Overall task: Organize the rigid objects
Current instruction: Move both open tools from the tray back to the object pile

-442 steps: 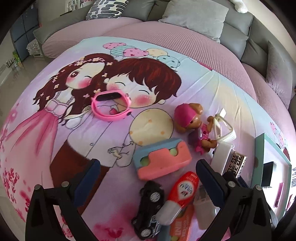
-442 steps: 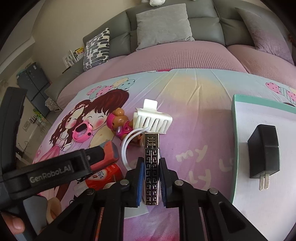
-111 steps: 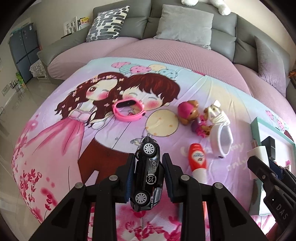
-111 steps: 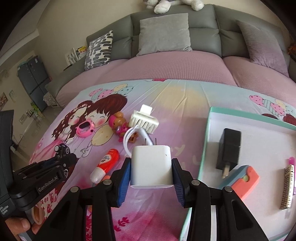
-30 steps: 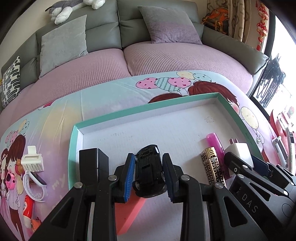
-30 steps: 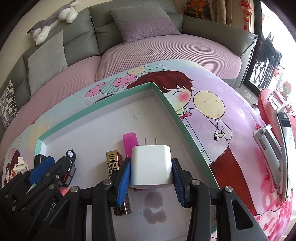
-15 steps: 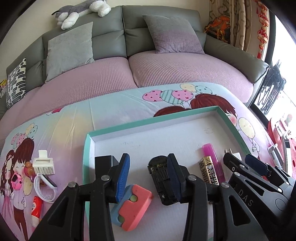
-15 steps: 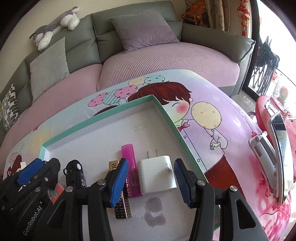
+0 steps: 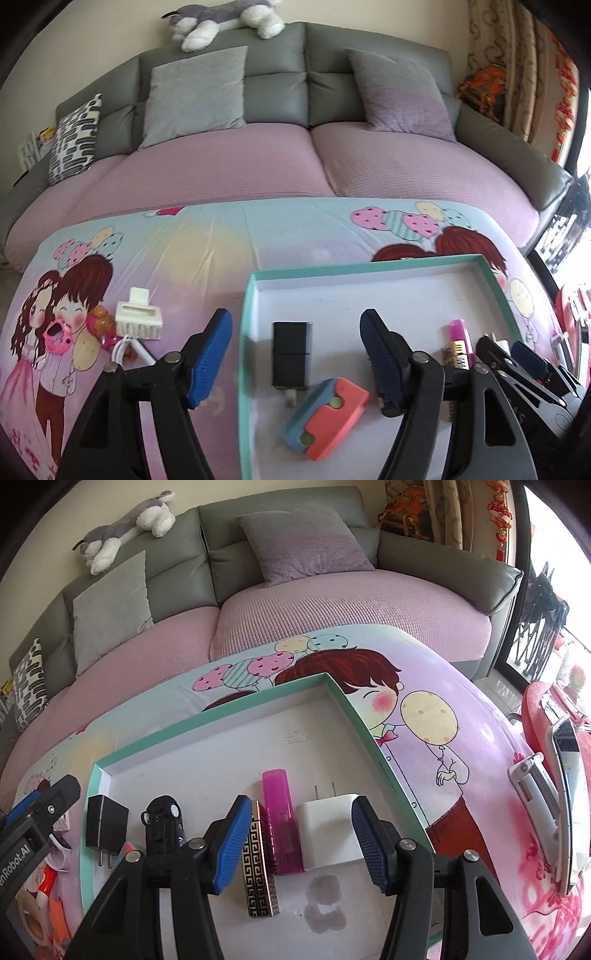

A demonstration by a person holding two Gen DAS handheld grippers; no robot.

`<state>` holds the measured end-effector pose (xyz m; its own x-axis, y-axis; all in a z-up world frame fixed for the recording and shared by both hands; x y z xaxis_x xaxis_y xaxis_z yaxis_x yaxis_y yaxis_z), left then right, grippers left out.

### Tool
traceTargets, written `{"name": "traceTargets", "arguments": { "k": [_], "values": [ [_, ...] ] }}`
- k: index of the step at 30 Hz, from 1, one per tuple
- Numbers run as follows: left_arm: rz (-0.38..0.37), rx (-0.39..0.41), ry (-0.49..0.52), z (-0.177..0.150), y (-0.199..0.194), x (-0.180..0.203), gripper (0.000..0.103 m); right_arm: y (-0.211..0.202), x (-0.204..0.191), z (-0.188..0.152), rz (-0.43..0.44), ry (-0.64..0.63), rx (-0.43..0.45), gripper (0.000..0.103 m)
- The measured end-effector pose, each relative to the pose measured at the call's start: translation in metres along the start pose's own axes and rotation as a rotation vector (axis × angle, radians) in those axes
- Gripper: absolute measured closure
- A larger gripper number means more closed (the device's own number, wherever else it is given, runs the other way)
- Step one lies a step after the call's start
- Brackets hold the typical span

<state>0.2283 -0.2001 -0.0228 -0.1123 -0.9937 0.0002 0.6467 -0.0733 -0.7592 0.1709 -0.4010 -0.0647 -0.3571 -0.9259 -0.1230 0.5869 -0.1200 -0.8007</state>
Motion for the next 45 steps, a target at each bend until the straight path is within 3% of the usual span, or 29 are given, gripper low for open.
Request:
{"name": "traceTargets", "arguments": {
  "k": [4, 8, 15, 17, 19, 21, 32, 39, 45],
  "values": [
    [0.031, -0.014, -0.056, -0.003, 0.003, -0.017, 0.029, 0.001, -0.005, 0.0, 0.008, -0.014, 0.0, 0.039],
    [0.072, -0.021, -0.113, -0.004, 0.007, -0.035, 0.016, 0.002, -0.01, 0.0, 0.016, -0.028, -0.005, 0.033],
    [0.123, -0.039, -0.165, -0.008, 0.012, -0.055, 0.015, 0.006, -0.017, -0.003, 0.022, -0.05, -0.016, 0.022],
    [0.136, -0.04, -0.175, -0.01, 0.014, -0.058, 0.014, 0.008, -0.018, -0.004, 0.019, -0.054, -0.018, 0.013],
    [0.144, -0.041, -0.18, -0.011, 0.015, -0.061, 0.006, 0.008, -0.017, -0.004, 0.011, -0.057, -0.013, 0.01],
    [0.153, -0.034, -0.192, -0.012, 0.015, -0.065, 0.003, 0.007, -0.017, -0.003, 0.009, -0.054, -0.009, 0.0],
    [0.171, -0.028, -0.225, -0.014, 0.007, -0.084, 0.003, 0.0, -0.035, 0.002, 0.068, -0.061, 0.02, 0.0],
    [0.188, -0.013, -0.263, -0.019, -0.009, -0.11, 0.003, -0.011, -0.069, 0.003, 0.151, -0.105, 0.049, 0.0],
    [0.216, -0.005, -0.323, -0.029, -0.022, -0.146, 0.003, -0.012, -0.101, -0.005, 0.172, -0.18, 0.041, 0.0]
  ]
}}
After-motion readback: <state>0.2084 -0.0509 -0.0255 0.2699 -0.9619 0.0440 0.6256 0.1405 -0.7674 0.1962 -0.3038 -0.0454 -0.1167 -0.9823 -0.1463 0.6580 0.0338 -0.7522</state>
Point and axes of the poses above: each gripper's, at about its wrist camera, not at the fingertips, and y roughly the way its jaws point, x to its right, z to its top, the point moved 10 cm from there along y, roughly the way its jaws point, and after that the axes turned 2 degrees about -x, right-handed, at the moved point
